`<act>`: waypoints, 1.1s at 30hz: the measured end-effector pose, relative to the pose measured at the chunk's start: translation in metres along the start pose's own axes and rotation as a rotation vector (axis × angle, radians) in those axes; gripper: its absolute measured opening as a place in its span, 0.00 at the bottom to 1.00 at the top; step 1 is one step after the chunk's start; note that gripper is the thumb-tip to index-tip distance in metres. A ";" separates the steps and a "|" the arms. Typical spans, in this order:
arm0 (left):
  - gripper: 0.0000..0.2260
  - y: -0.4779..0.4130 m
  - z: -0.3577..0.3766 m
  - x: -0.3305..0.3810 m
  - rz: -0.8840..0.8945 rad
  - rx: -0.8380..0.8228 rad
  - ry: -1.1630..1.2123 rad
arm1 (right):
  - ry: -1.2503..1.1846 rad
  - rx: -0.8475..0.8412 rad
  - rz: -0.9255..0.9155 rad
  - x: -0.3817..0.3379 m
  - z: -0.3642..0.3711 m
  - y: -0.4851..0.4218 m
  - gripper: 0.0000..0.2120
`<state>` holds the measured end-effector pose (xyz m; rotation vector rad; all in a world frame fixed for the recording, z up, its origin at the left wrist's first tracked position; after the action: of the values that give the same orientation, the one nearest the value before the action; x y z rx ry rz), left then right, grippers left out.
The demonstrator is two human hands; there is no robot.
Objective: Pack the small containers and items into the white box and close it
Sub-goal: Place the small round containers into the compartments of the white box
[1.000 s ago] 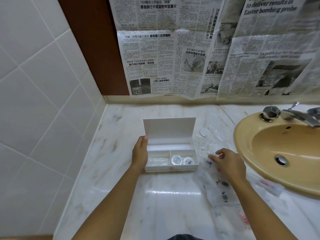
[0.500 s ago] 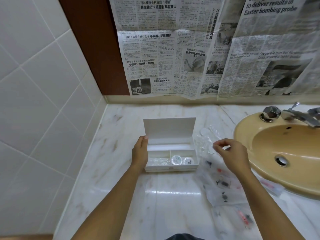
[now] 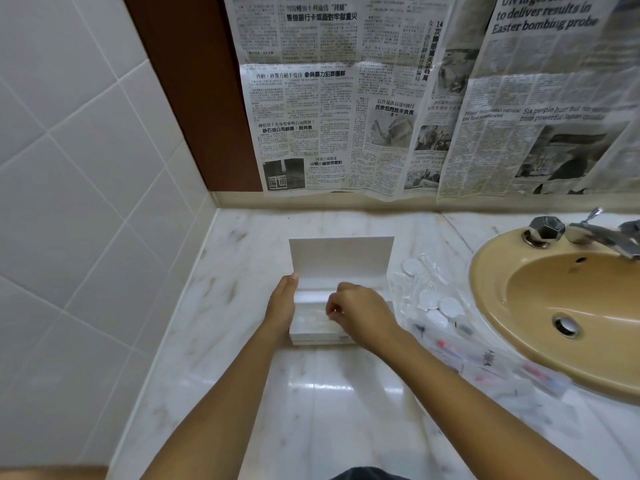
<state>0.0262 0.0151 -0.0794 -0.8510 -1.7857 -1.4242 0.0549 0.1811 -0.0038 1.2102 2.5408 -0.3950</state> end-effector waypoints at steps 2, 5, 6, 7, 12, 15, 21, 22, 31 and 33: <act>0.15 -0.001 -0.002 0.001 -0.018 -0.013 -0.002 | 0.026 -0.060 -0.021 -0.004 0.011 -0.006 0.06; 0.16 -0.003 -0.003 0.000 -0.014 -0.013 -0.004 | 0.014 -0.090 -0.032 -0.007 0.020 -0.007 0.08; 0.16 -0.002 -0.003 -0.001 -0.009 -0.009 -0.005 | 0.001 -0.082 -0.030 -0.007 0.022 -0.006 0.09; 0.16 -0.002 -0.002 -0.001 -0.005 -0.004 -0.002 | -0.020 -0.060 -0.023 -0.005 0.022 -0.005 0.10; 0.13 0.000 0.000 -0.001 -0.025 -0.018 0.057 | -0.144 0.208 0.147 0.022 -0.003 0.010 0.08; 0.12 0.000 0.000 -0.002 -0.029 -0.020 0.063 | -0.164 0.426 0.300 0.052 -0.025 0.026 0.06; 0.14 -0.001 0.000 -0.006 -0.016 0.001 0.059 | -0.114 0.504 0.563 0.116 -0.031 0.056 0.06; 0.14 -0.001 0.000 -0.006 -0.016 0.002 0.064 | -0.101 0.448 0.585 0.124 -0.028 0.058 0.08; 0.12 0.005 0.001 -0.003 -0.029 -0.001 0.073 | -0.002 0.161 0.515 0.141 0.000 0.054 0.13; 0.13 0.005 0.001 -0.003 -0.028 -0.002 0.073 | 0.014 0.189 0.509 0.140 0.001 0.054 0.08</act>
<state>0.0324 0.0164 -0.0795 -0.7681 -1.7482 -1.4563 0.0131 0.3123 -0.0641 1.8648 2.1291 -0.5053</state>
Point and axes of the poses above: each hand's wrist, its own y-axis away from the middle knuckle, its own z-axis out of the palm, x = y × z, the point moved 3 cm from there along -y, towards the middle knuckle, and after that the axes turned 14 degrees about -z, right-handed, at the moved point
